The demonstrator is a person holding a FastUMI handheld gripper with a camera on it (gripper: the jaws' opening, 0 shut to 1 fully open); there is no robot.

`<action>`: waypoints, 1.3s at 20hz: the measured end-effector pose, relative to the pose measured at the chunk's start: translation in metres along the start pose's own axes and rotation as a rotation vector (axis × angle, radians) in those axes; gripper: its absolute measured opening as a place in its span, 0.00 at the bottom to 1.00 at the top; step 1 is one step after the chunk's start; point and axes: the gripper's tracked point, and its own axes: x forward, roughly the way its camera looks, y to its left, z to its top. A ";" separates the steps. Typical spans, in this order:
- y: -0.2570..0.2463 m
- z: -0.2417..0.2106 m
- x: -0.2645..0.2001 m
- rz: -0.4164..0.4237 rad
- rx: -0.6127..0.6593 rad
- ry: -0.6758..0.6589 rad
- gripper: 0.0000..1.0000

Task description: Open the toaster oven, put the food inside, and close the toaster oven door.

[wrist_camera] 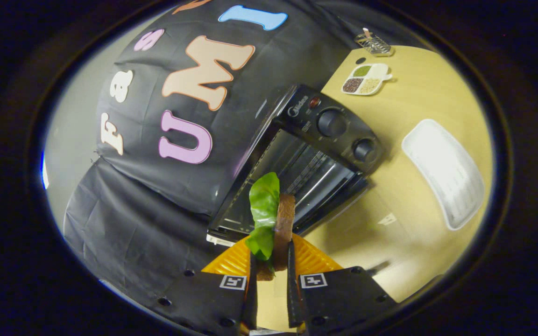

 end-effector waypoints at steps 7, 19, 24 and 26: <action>-0.006 0.014 0.048 -0.015 -0.002 -0.073 0.27; -0.017 0.043 0.093 -0.135 -0.155 -0.182 0.34; -0.034 0.049 0.097 -0.257 -0.347 -0.180 0.66; -0.035 0.054 0.094 -0.291 -0.411 -0.199 0.79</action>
